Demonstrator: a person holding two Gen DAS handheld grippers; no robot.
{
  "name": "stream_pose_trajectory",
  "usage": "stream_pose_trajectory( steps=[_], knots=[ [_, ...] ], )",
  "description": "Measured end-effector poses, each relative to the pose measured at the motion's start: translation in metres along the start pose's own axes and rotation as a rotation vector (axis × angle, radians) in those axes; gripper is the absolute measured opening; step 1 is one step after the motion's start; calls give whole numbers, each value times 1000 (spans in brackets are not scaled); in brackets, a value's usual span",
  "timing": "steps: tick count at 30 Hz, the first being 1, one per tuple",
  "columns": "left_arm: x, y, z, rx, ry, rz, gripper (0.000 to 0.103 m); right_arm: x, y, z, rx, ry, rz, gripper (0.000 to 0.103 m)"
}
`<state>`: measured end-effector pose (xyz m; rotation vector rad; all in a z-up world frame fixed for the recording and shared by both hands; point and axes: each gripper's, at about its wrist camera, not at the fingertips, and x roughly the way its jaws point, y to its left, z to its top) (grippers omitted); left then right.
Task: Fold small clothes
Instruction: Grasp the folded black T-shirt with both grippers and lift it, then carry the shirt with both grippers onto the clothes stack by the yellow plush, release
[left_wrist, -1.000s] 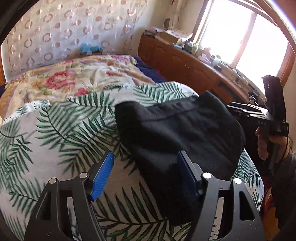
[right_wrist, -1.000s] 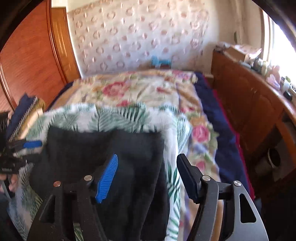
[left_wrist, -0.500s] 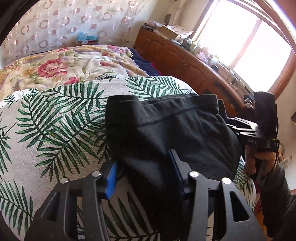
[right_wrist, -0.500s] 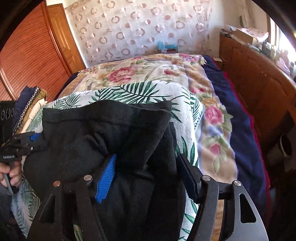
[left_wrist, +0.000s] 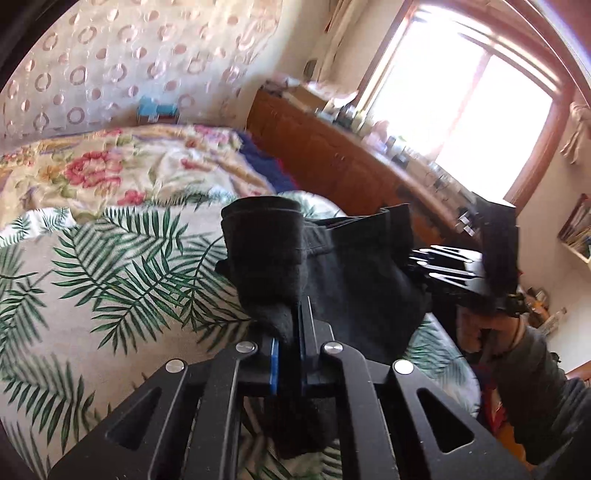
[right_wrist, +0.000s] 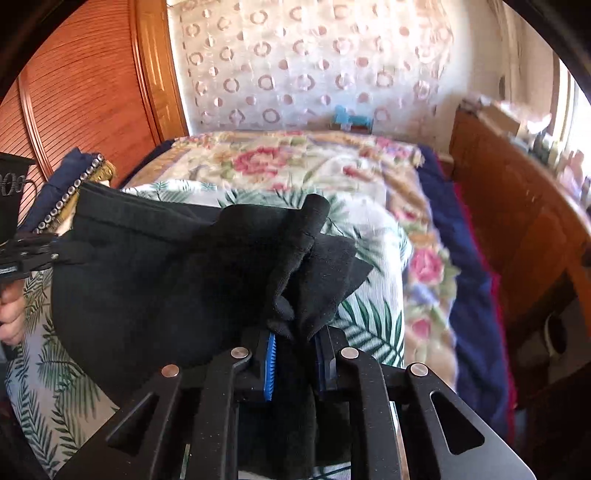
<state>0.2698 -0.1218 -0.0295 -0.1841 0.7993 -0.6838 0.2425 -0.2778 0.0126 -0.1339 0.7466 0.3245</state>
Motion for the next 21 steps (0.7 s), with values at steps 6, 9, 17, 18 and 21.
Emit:
stream_pose_trajectory(
  steps=[6, 9, 17, 18, 21],
  knots=[
    [-68, 4, -8, 1, -128, 29, 8, -25, 45, 21, -87, -89, 19, 15],
    [-100, 20, -14, -13, -180, 77, 8, -29, 72, 34, -124, -130, 50, 15],
    [-199, 72, -25, -71, -353, 222, 8, -16, 169, 90, -271, -234, 171, 15],
    [-210, 78, -27, -79, -373, 245, 8, -13, 179, 97, -290, -246, 181, 15],
    [-236, 101, -32, -109, -424, 315, 8, -3, 217, 124, -353, -283, 217, 15]
  ],
)
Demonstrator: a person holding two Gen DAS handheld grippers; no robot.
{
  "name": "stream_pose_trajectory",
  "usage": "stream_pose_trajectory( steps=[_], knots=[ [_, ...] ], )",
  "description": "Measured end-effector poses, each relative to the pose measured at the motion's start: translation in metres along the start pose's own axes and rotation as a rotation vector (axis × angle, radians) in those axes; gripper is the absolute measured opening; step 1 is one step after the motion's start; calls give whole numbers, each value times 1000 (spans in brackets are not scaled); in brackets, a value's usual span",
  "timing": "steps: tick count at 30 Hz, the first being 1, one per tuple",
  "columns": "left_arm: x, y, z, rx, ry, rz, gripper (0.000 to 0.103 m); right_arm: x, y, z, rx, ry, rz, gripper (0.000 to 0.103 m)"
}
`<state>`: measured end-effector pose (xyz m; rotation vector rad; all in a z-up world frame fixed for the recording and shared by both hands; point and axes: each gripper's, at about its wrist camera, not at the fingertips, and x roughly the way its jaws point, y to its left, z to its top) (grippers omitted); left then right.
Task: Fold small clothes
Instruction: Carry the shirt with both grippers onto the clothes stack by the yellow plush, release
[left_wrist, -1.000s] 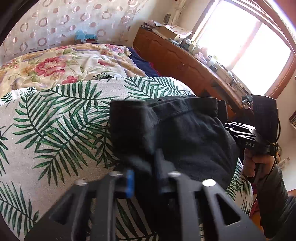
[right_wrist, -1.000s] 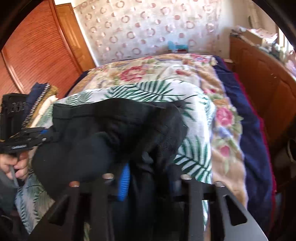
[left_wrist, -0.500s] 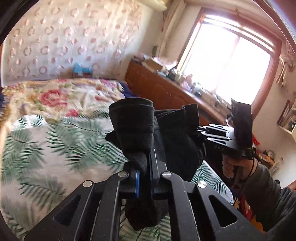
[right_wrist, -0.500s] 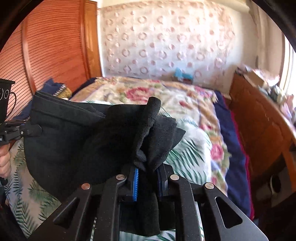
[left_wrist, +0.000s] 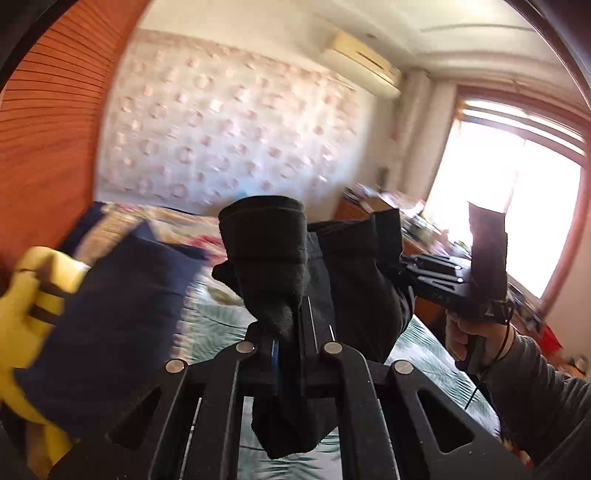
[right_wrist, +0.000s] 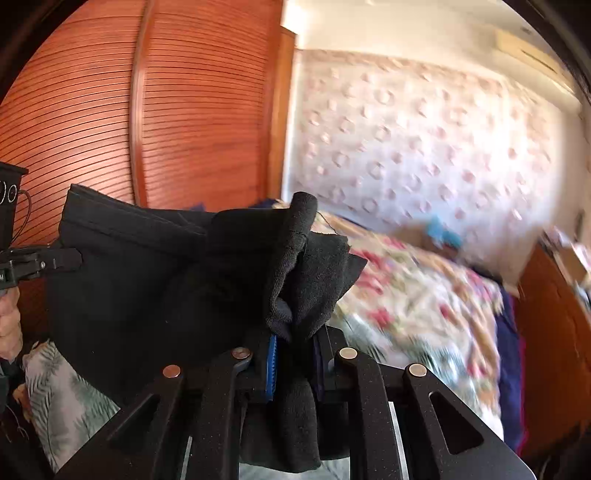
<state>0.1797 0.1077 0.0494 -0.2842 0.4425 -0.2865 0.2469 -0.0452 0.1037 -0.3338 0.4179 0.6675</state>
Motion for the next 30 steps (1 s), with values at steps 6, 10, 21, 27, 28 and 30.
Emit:
stream_pose_trajectory(
  steps=[6, 10, 21, 27, 28, 30],
  knots=[
    [-20, 52, 2, -87, -72, 96, 8, 60, 36, 61, -130, -59, 60, 14],
    [-20, 75, -14, -137, -66, 131, 8, 101, 64, 94, -205, -61, 110, 14],
    [-13, 131, -45, -210, 8, 252, 8, 245, 87, 101, -353, 70, 141, 15],
    [-18, 133, -56, -210, 32, 261, 15, 286, 53, 114, -192, 145, 116, 43],
    [-21, 130, -55, -197, 20, 269, 25, 283, 45, 117, -155, 123, 102, 47],
    [-30, 123, -50, -161, -17, 285, 43, 270, 43, 120, -108, 63, 97, 53]
  ],
)
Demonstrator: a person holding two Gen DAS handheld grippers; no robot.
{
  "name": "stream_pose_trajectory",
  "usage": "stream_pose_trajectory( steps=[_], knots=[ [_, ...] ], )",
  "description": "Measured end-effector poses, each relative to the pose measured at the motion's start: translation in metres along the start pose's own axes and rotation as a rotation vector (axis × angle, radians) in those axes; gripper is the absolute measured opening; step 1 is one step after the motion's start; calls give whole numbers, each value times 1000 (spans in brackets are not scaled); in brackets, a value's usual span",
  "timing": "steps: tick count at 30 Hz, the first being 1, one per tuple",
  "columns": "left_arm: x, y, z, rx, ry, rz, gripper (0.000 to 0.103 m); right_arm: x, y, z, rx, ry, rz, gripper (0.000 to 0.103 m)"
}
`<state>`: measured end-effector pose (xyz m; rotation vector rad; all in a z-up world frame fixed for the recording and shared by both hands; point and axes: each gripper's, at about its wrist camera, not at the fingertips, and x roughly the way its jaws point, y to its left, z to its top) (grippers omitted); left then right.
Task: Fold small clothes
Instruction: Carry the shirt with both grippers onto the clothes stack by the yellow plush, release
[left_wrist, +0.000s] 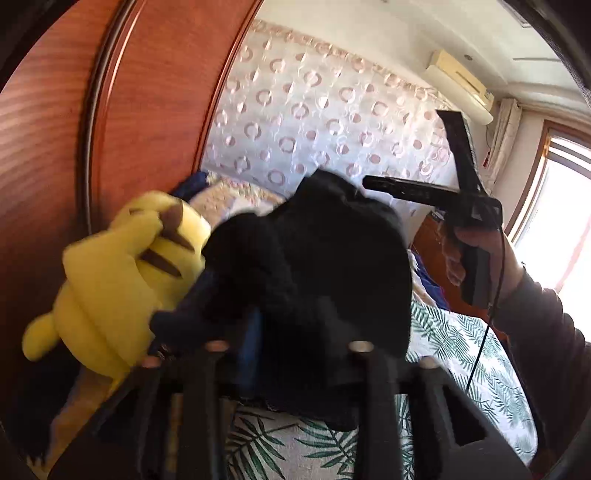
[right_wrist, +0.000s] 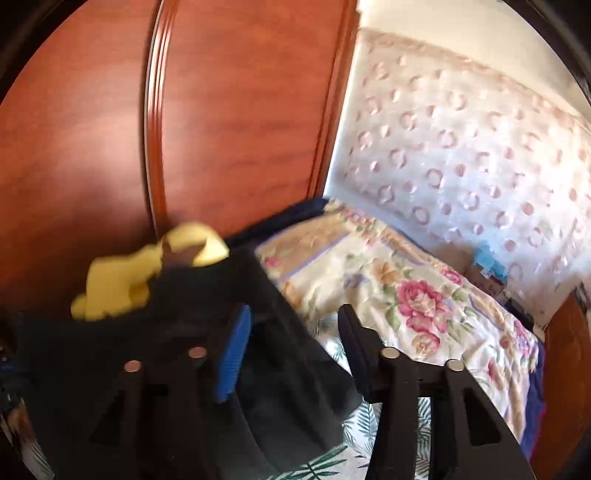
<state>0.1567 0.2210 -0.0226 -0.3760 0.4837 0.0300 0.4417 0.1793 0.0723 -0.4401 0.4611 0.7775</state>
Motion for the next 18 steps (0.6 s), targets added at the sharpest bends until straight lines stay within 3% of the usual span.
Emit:
stream_pose_trajectory(
  steps=[2, 4, 7, 11, 16, 18],
  knots=[
    [-6, -5, 5, 32, -36, 15, 65, -10, 5, 0, -2, -56, 21, 54],
    [-6, -11, 10, 61, -56, 8, 81, -24, 9, -9, -16, -91, 66, 54],
    [7, -15, 14, 98, -33, 4, 81, -23, 20, -28, -28, -71, 168, 54],
    [29, -13, 5, 103, 35, 52, 81, 12, 22, -46, -22, -9, 153, 54],
    [25, -10, 1, 97, 42, 75, 81, 48, 19, -54, 44, -20, 154, 60],
    [17, -13, 1, 110, 35, 82, 81, 41, 26, -64, 41, -23, 138, 61]
  ],
)
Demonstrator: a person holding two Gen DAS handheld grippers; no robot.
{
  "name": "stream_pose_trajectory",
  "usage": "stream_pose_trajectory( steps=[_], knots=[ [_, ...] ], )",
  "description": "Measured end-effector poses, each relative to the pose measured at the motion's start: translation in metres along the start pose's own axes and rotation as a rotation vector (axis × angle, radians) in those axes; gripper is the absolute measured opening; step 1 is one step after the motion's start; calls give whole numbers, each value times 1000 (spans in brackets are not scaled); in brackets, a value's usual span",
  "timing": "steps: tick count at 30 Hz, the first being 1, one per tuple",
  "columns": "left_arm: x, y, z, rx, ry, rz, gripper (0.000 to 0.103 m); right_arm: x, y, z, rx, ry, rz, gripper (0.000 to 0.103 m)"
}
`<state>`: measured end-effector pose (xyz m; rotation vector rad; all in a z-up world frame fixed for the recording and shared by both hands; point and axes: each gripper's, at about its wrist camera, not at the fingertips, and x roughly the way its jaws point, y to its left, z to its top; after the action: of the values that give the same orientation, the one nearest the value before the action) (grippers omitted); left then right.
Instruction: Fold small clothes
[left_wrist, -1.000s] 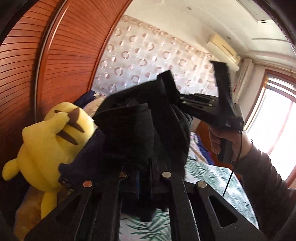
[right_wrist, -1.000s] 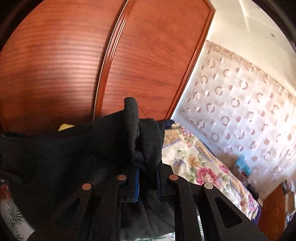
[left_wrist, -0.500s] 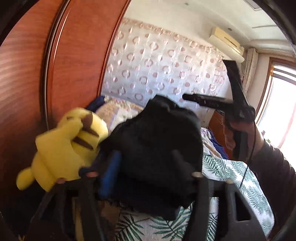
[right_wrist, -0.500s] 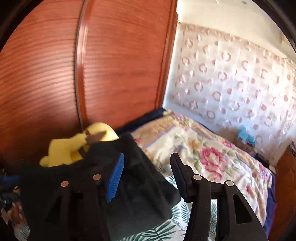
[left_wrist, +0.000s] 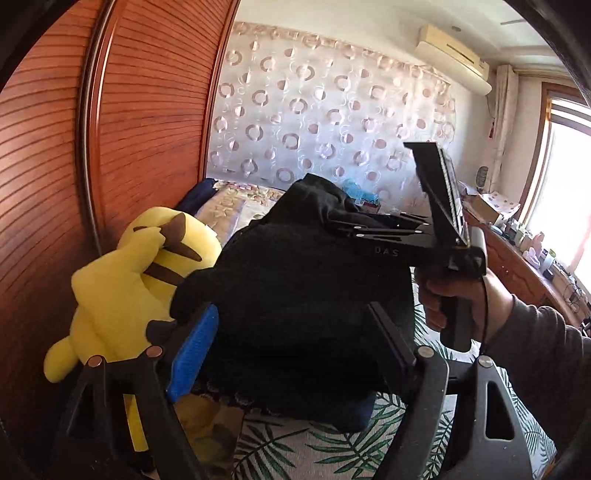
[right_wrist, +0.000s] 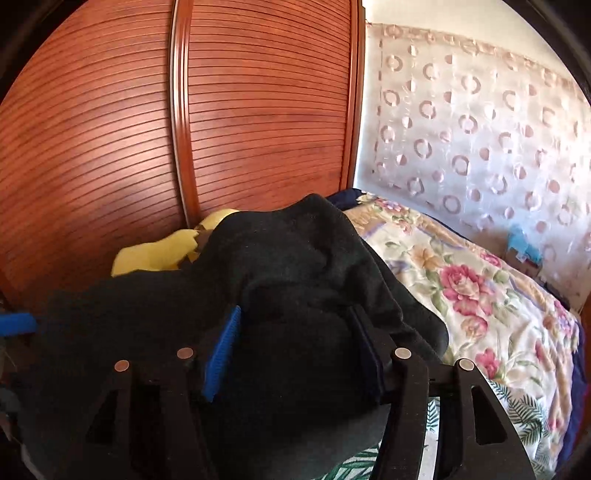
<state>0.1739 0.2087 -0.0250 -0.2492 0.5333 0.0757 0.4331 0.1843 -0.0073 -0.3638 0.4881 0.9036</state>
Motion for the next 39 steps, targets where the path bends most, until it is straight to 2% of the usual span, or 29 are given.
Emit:
stream_pose_trajectory(
  steps=[4, 5, 13, 16, 21, 24, 28, 32, 36, 39],
  knots=[
    [-14, -6, 2, 11, -23, 4, 81, -20, 3, 1, 35, -15, 0, 61],
    [-17, -6, 1, 15, -28, 2, 81, -32, 8, -10, 45, -20, -7, 61],
    [-44, -36, -3, 87, -60, -18, 81, -127, 26, -33, 73, -64, -45, 61],
    [-56, -51, -6, 115, -80, -30, 83, -164, 33, -49, 91, -84, -65, 61],
    [-70, -76, -12, 156, -104, -32, 94, -228, 47, -81, 134, -112, -109, 61],
    [-74, -90, -17, 171, -93, -47, 94, -261, 55, -98, 154, -123, -140, 62],
    [-79, -110, -26, 199, -74, -75, 94, -305, 66, -127, 192, -143, -187, 70],
    [-83, -129, -35, 209, -58, -131, 94, -346, 77, -157, 246, -156, -266, 86],
    [-85, -149, -41, 218, -30, -171, 94, -386, 91, -178, 313, -159, -373, 87],
    [-90, -166, -42, 248, -26, -173, 94, -413, 104, -186, 339, -171, -416, 87]
  ],
)
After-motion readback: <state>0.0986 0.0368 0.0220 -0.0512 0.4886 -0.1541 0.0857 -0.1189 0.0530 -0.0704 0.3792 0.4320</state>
